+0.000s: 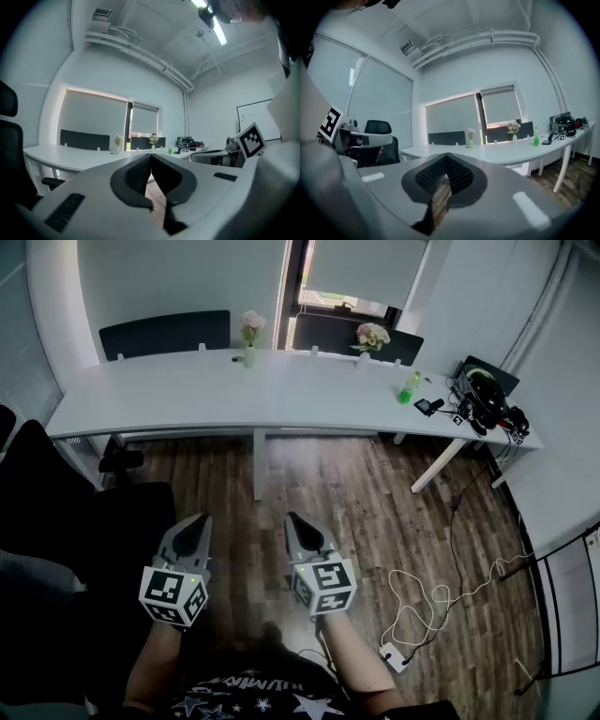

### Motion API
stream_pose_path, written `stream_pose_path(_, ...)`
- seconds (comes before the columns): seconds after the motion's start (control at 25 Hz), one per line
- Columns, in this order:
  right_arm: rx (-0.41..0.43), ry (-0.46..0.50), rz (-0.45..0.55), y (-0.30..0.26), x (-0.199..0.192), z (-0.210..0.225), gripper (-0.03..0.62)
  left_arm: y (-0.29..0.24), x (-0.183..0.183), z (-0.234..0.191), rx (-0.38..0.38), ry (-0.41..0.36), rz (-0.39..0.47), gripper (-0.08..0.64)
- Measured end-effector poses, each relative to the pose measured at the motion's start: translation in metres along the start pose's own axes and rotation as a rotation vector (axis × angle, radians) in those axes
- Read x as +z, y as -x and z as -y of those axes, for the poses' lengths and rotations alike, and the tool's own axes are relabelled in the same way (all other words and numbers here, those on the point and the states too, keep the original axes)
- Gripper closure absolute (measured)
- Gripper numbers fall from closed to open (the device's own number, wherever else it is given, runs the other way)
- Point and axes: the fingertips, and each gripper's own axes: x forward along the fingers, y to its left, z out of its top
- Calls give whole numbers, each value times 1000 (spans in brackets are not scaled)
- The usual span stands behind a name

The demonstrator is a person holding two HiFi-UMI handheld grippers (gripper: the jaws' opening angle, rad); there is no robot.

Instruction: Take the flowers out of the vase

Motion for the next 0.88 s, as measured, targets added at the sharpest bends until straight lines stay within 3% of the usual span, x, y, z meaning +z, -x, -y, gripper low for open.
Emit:
stream_pose_path(0.4,-2,25,-9,7,-7,-41,592,34,-10,-21,3,20,-5,551)
stream_pose_path(0.64,-41,-18,17,10,-3,-53,591,56,-11,-33,0,7,-5,551)
stream_pose_path(0.88,-46,-46,31,23,-25,-72,591,83,-26,-54,-4,-5,-25,551)
